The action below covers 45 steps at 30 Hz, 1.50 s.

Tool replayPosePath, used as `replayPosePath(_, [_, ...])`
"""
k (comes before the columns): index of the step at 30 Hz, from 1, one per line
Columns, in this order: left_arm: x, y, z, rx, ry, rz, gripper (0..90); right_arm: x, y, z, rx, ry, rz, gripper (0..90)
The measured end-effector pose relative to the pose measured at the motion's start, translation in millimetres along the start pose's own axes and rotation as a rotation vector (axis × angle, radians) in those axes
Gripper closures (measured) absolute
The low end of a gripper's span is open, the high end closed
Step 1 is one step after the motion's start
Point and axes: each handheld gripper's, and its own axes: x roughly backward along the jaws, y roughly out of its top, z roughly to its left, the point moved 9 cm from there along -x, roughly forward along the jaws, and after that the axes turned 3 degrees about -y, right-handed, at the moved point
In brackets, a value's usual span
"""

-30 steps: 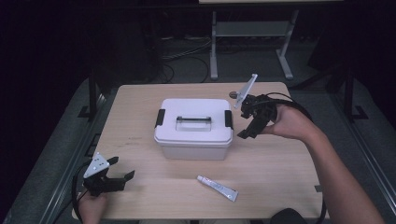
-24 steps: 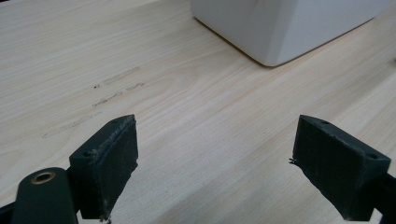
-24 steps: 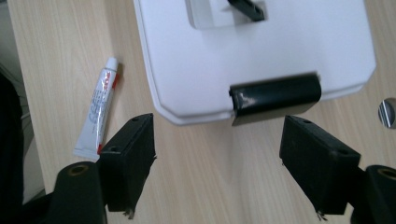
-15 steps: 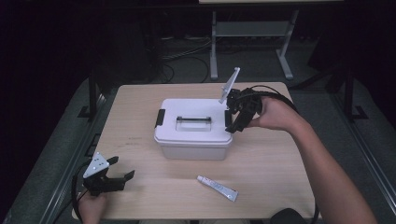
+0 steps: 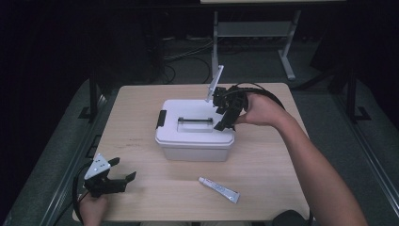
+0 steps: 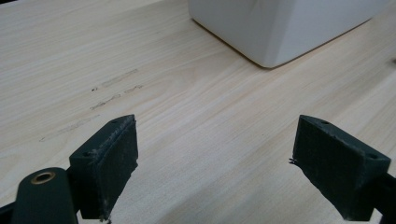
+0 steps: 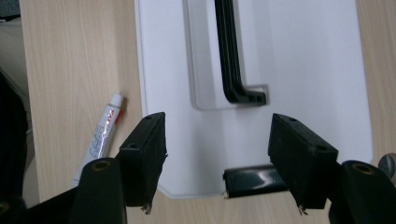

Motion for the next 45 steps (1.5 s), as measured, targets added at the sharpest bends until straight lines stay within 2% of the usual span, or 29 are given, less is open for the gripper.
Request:
replayPosePath(22, [0.5, 0.6, 0.1, 0.000, -0.002, -0.005, 13.4, -23.4, 45.6, -2.6, 0.062, 0.035, 0.010, 55.6])
replayPosePath(29, [0.4, 0.7, 0.0, -0.002, -0.002, -0.005, 13.4, -36.1, 53.1, -4.0, 0.079, 0.043, 0.043, 64.2])
replayPosePath(33, [0.5, 0.7, -0.1, -0.002, -0.003, -0.005, 13.4, -38.8, 54.7, -7.0, 0.080, 0.043, 0.053, 69.5])
replayPosePath(39, [0.8, 0.7, 0.1, -0.001, -0.004, -0.007, 13.4, -38.0, 55.6, -10.5, 0.065, 0.050, 0.058, 72.0])
replayPosePath(41, [0.8, 0.7, 0.0, -0.002, -0.004, -0.006, 13.4, -35.5, 56.0, -15.6, 0.051, 0.050, 0.040, 74.0])
replayPosePath(45, [0.3, 0.5, -0.3, -0.004, -0.006, -0.003, 13.4, -32.7, 57.1, -23.5, 0.043, 0.040, 0.047, 75.4])
